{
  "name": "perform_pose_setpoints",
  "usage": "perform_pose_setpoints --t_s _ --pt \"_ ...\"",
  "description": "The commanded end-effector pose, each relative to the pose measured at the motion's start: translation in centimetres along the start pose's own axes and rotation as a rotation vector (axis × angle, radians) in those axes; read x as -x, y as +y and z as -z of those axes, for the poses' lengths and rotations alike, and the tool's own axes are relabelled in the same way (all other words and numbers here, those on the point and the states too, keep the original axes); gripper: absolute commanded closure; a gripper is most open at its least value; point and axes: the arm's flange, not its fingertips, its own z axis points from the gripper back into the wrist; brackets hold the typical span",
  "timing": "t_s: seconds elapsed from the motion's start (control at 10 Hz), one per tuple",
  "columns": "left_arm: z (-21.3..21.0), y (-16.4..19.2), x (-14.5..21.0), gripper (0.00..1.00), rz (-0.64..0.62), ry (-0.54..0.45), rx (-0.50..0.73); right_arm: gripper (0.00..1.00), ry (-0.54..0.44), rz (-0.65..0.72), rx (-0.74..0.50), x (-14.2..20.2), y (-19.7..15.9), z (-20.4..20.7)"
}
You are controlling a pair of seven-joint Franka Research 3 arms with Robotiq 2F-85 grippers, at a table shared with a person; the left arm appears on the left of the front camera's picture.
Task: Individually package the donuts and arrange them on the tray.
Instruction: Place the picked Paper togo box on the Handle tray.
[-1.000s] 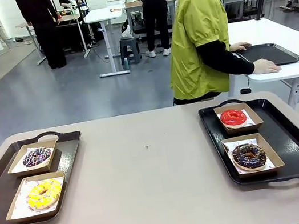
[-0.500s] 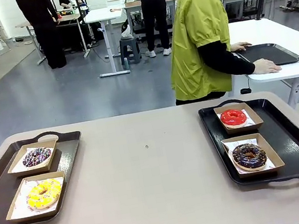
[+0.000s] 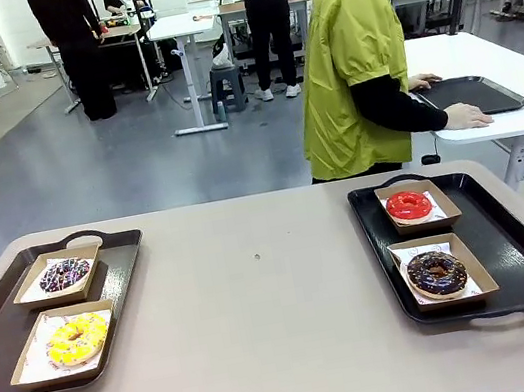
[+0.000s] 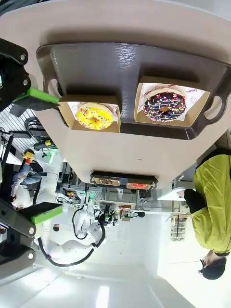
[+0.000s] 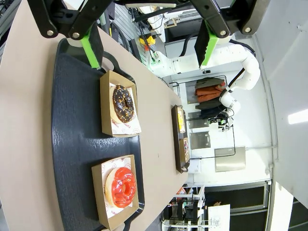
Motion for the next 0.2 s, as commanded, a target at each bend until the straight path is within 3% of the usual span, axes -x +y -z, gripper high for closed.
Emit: perform_pose_setpoints --t_s 0.0,0.1 --pt "0.04 -0.1 0.47 0.0 0.006 -0.01 -0.001 0.0 0.01 -0.001 0.002 0.03 0.06 -0.16" --pt "0.04 -0.1 0.47 0.0 0.006 -0.01 -0.001 0.0 0.01 -0.001 0.002 0.03 0.06 -0.16"
